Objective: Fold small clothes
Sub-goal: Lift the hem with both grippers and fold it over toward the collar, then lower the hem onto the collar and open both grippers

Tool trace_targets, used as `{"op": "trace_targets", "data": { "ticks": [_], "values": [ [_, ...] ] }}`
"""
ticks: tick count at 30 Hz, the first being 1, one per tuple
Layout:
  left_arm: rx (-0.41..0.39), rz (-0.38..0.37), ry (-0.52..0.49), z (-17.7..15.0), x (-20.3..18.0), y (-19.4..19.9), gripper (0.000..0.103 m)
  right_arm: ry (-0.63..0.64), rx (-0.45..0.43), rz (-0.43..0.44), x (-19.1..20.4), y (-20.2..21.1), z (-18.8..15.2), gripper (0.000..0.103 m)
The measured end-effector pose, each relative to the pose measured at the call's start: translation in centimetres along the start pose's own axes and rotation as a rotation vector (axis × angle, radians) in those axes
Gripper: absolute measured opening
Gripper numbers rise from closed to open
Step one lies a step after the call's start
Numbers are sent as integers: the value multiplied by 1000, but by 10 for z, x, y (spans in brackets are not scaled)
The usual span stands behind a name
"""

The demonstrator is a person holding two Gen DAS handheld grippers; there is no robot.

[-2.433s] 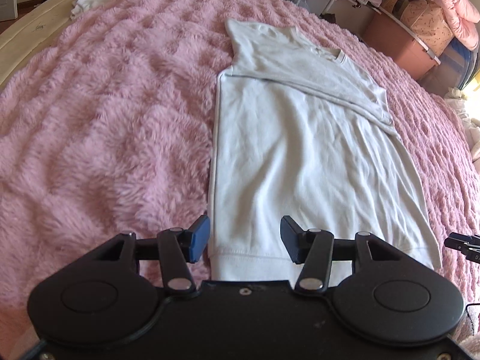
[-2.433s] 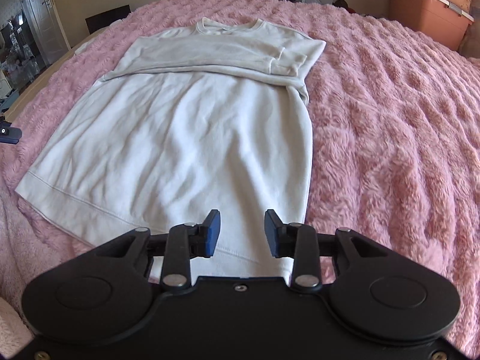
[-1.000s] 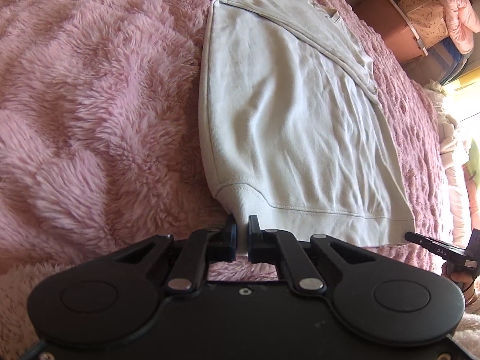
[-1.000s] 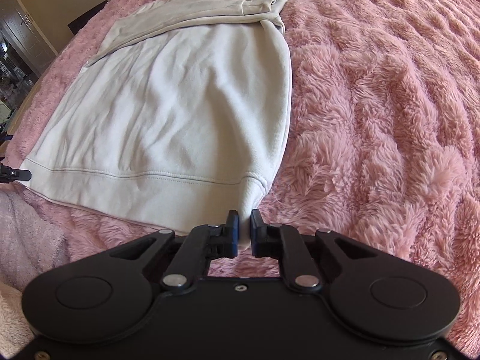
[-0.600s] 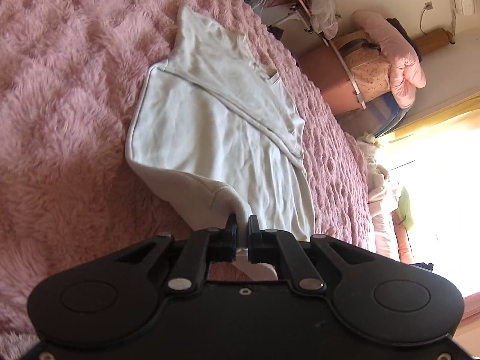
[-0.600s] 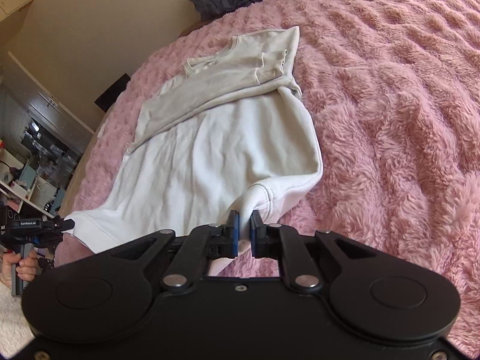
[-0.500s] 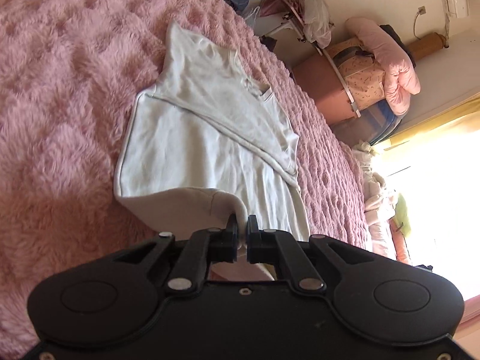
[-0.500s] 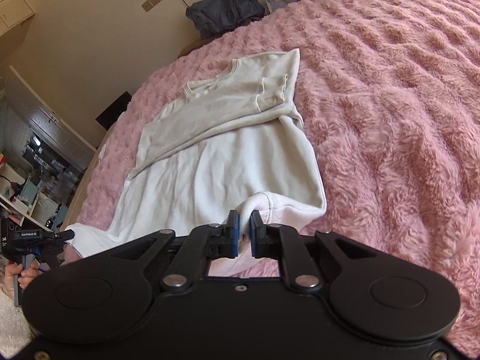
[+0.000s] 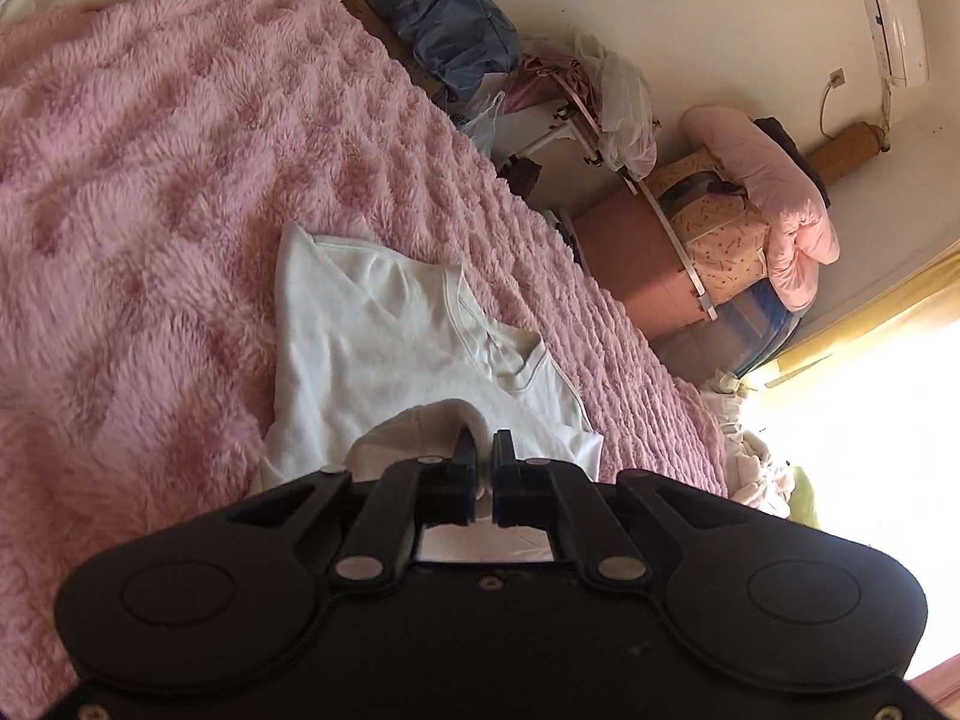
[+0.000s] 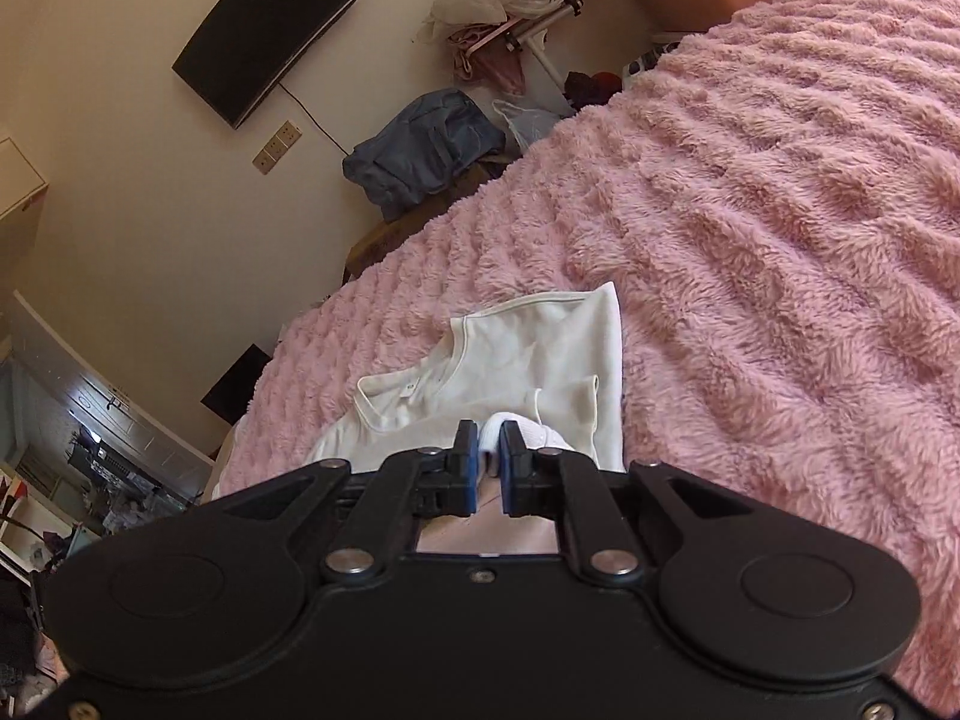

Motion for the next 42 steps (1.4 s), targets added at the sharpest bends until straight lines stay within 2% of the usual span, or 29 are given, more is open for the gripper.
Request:
{"op": "trace_targets", "data": {
  "ticks": [8,13,18,26,33,34,36,38,40,42],
  "values": [
    [5,35,-21,59,34,-59,1,-25,-17,-23,6,-77,39,8],
    [2,46,-24,83,48,-84,1,-15,-34,-42,10,-110,60,8],
    [-5,93,2,105,75,-110,1,-12,-39,-71,13,-144,77,8],
    [-11,167,16,124,112,-144,1,-36,-49,-119,9,-188,91,6],
    [10,270,35,117,149,-171,2,-42,-48,-175,2,-221,97,5],
    [12,286,30,116,152,-173,3,-49,-47,-187,0,-226,95,5],
    [-20,287,62,119,154,-173,14,-49,-33,-219,-6,-236,90,5],
    [-46,296,70,125,151,-165,34,-34,-28,-246,-11,-242,84,5],
    [-43,307,-5,131,139,-152,35,-35,-19,-236,-16,-243,81,9],
    [-23,304,-100,133,125,-138,37,-45,-57,-214,-16,-232,87,9]
  ]
}}
Point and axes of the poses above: each gripper's, at about its wrist camera, not at the fingertips, and y roughly against the way its jaws point, x to its left, z to its top, the point moved 10 cm from there along -y, roughly the way its jaws point, and after that the axes turned 11 degrees about -z, right-handed, at the moved point
